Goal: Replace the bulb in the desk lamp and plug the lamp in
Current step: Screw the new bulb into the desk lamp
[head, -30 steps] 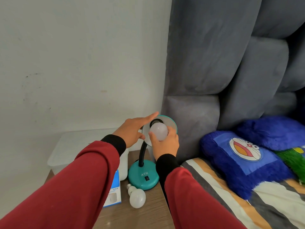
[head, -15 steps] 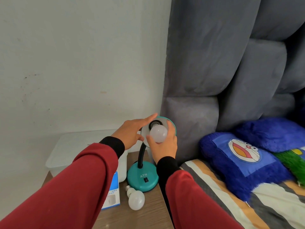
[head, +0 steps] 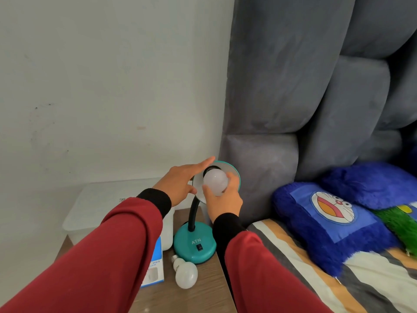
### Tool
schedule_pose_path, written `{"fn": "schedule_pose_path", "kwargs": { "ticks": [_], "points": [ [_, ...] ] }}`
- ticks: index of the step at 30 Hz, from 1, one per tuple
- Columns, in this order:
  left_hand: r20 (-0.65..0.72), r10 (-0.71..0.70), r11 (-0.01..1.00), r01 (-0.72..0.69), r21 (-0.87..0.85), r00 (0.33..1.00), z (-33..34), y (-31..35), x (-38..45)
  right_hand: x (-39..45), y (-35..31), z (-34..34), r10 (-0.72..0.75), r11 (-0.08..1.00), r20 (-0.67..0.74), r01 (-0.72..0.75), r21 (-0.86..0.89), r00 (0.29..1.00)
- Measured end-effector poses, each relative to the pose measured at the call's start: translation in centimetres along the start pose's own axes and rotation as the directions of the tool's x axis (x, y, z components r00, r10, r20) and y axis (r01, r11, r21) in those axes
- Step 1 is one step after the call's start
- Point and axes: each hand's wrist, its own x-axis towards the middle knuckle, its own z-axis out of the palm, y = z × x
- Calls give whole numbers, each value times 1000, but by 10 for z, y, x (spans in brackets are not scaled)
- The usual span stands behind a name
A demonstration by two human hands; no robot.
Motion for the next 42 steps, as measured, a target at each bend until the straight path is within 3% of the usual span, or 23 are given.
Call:
{"fn": "schedule_pose_path", "kwargs": {
  "ticks": [2, 7, 11, 17, 21, 26, 31, 35, 39, 42],
  "points": [
    [-10, 6, 1000, -6, 13, 1000, 0, 0, 0, -2, -2, 0, 15, 1000, -4, -15, 18, 1000],
    [0, 1, 1000, -1, 9, 1000, 1, -1, 1, -3, -3, -3, -107, 988, 54, 112, -111, 993],
    [-8, 6, 1000, -6, 5, 1000, 1, -1, 0, -3, -3, -2, 11, 1000, 19, -12, 20, 1000],
    [-2, 2, 1000, -2, 6, 1000, 1, 0, 0, -4, -3, -3, -59, 994, 46, 62, -89, 997],
    [-13, 6, 1000, -6, 19, 1000, 0, 0, -1, -2, -4, -1, 51, 998, 9, -52, 40, 999],
    [3, 2, 1000, -2, -7, 1000, 0, 1, -1, -3, -6, 0, -67, 994, 39, 70, -86, 997],
    [-10, 5, 1000, -5, -11, 1000, 0, 1, -1, -3, -9, 1, -11, 1000, 37, 12, -27, 999],
    [-5, -2, 1000, 2, -16, 1000, 1, 1, -1, -3, -8, -1, -70, 987, 29, 74, -143, 997],
    [-8, 0, 1000, 0, 0, 1000, 1, 0, -1, 0, -8, 0, 86, 996, 3, -86, -31, 996],
    [-13, 1, 1000, -1, 1, 1000, 1, 0, -1, 0, -10, 1, 65, 997, 14, -64, -51, 998]
  ]
}}
